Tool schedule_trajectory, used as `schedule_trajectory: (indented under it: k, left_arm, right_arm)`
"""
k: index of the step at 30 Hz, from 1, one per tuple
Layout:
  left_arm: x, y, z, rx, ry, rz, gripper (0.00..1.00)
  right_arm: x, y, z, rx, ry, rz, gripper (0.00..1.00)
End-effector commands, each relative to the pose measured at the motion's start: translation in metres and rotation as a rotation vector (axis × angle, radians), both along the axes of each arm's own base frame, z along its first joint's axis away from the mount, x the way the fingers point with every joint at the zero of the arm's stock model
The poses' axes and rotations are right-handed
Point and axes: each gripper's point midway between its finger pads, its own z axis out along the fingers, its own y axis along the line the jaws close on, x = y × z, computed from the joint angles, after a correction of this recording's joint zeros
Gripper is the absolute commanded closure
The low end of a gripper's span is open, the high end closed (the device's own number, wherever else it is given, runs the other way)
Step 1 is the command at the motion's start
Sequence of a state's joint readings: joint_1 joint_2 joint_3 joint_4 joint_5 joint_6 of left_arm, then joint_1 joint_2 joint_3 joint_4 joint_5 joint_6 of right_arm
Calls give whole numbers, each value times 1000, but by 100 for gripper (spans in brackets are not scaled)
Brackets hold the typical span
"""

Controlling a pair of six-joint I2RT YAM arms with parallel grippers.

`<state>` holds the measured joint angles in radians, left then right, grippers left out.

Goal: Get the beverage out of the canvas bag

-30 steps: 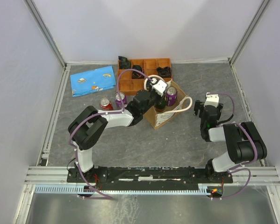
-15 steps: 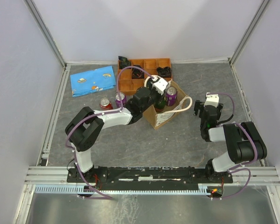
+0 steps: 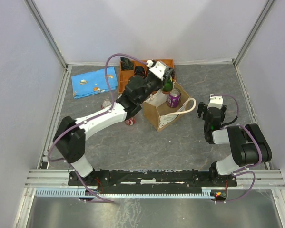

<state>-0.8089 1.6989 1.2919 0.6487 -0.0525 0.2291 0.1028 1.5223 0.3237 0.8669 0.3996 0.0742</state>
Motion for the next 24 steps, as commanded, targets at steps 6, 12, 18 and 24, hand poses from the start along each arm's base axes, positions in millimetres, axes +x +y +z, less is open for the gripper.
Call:
schedule_trajectory:
  k: [6, 12, 18, 24]
  left_arm:
    - [-59, 102, 166, -220, -183, 151, 97]
    - [-81, 159, 150, -200, -96, 283, 97]
    - [-103, 215, 121, -188, -51, 428, 97]
    - [-112, 252, 69, -182, -20, 553, 97]
  right_arm:
    - [12, 2, 19, 13, -69, 2, 1]
    - [12, 2, 19, 14, -69, 2, 1]
    - [12, 2, 20, 13, -69, 2, 1]
    - [12, 2, 19, 13, -69, 2, 1]
